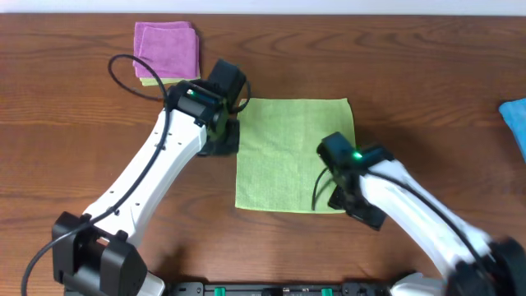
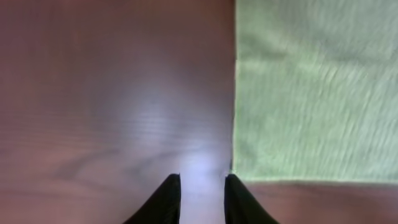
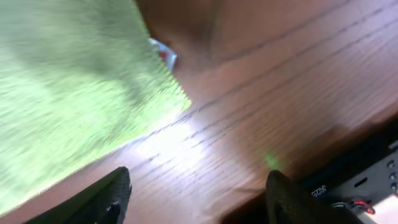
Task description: Fold the cloth
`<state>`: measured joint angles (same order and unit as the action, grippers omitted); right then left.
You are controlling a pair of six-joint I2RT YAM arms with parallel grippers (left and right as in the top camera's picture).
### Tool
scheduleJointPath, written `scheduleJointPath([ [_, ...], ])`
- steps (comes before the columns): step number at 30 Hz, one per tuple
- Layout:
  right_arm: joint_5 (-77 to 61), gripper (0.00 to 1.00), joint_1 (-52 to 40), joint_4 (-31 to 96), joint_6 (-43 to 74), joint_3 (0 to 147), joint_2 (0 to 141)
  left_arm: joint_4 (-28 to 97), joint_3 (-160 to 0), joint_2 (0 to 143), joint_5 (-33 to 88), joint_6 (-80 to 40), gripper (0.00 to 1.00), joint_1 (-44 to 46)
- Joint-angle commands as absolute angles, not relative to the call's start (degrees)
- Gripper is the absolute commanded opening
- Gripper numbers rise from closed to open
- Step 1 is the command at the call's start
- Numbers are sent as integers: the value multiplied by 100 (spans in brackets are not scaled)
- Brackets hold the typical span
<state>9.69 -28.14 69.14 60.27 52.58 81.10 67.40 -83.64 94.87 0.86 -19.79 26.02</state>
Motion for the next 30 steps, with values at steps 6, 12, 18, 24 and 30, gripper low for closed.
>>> scheduleJointPath([
  [6,399,79,-2814,7000,4329,5242,5756,7808,-8263,8241,156,-1981,29,2692],
  [12,-405,79,-2814,7008,3935,4646,4204,7992,-7290,6941,209,-2738,29,3446],
  [18,-1293,77,-2814,6569,3424,3734,3083,6969,-5673,5570,191,-3140,38,4338],
  [24,-128,85,-2810,5972,3835,3367,2777,5190,-4056,4919,104,-3347,47,4580],
  [30,235,99,-2808,5957,3979,3356,2777,3859,-3177,5282,-62,-3778,51,4578],
])
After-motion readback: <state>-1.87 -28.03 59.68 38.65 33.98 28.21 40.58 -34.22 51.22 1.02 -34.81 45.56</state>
